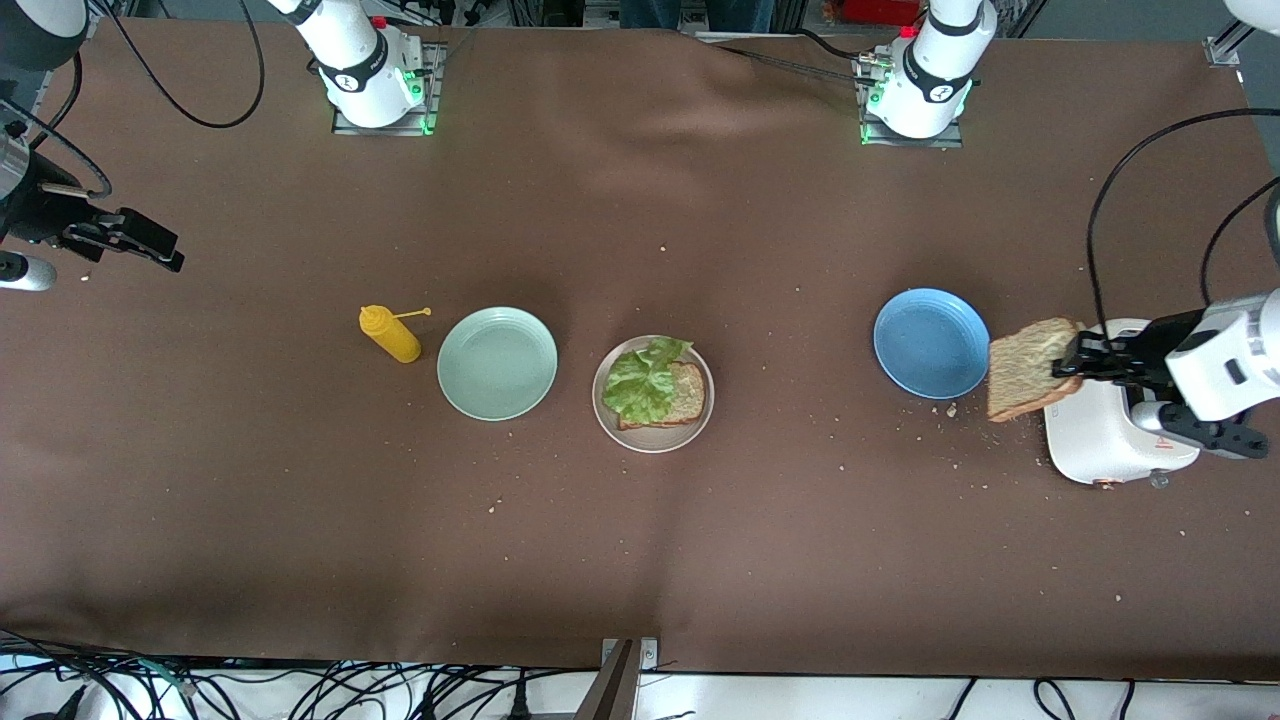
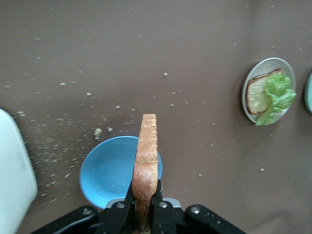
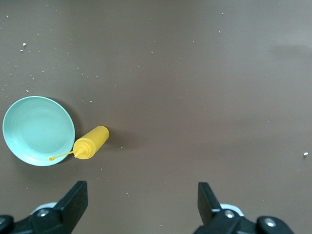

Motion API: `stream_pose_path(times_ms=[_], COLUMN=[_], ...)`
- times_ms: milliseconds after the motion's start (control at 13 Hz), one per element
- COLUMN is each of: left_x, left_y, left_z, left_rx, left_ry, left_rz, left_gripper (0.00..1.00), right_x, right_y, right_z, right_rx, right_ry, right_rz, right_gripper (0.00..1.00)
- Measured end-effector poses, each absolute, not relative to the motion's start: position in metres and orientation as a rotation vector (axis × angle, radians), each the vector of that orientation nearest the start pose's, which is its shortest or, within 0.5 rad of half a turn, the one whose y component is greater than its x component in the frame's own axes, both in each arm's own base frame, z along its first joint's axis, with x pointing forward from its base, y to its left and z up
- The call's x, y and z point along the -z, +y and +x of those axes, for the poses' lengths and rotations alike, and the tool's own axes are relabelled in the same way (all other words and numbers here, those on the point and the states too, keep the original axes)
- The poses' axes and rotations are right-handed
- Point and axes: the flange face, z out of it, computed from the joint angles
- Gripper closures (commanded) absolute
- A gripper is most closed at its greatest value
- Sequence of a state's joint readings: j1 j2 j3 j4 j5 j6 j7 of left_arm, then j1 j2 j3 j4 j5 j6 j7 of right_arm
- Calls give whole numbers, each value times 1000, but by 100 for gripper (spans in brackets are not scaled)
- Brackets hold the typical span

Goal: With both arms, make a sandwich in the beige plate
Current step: 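Carry the bread slice to the beige plate with the left gripper, then lower the slice onto the lettuce and open the left gripper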

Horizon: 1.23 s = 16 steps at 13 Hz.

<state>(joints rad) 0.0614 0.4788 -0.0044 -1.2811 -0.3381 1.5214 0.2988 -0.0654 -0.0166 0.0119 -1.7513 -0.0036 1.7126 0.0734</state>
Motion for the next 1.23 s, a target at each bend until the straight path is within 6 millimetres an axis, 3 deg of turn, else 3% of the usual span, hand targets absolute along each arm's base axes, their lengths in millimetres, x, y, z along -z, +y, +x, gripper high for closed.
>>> stream_pose_path(times_ms=[231,386,540,694,848,1003,1234], left_x=[-409,-374,-351,-338,-335,-329,-295], left_y=[-66,-135,-203,-256,-288,-300,-314], left_z=[684,685,687,682,675,674,670], left_rx=[-496,-610,-558,-548,-619,-743,-894], left_ry=[401,365,242,84,-65,-210,-310], left_rz=[-3669,-3691,-3711,-3730,-3772,-3851,-3871], left_gripper=[100,100,100,100,100,100,100], right_x=[-556,-557,-557,-558,-558,-557,-557], right_y=[-38,-38,-37,-37,-37,-36,-36], right_z=[554,554,553,554,554,553,552], right_rx=[-59,-60,-60,-59,-59,-66,-84], right_ry=[214,213,213,212,211,208,207], right_rz=[-3129,-3129,-3128,-3128,-3128,-3128,-3128], right_gripper=[0,0,0,0,0,0,0])
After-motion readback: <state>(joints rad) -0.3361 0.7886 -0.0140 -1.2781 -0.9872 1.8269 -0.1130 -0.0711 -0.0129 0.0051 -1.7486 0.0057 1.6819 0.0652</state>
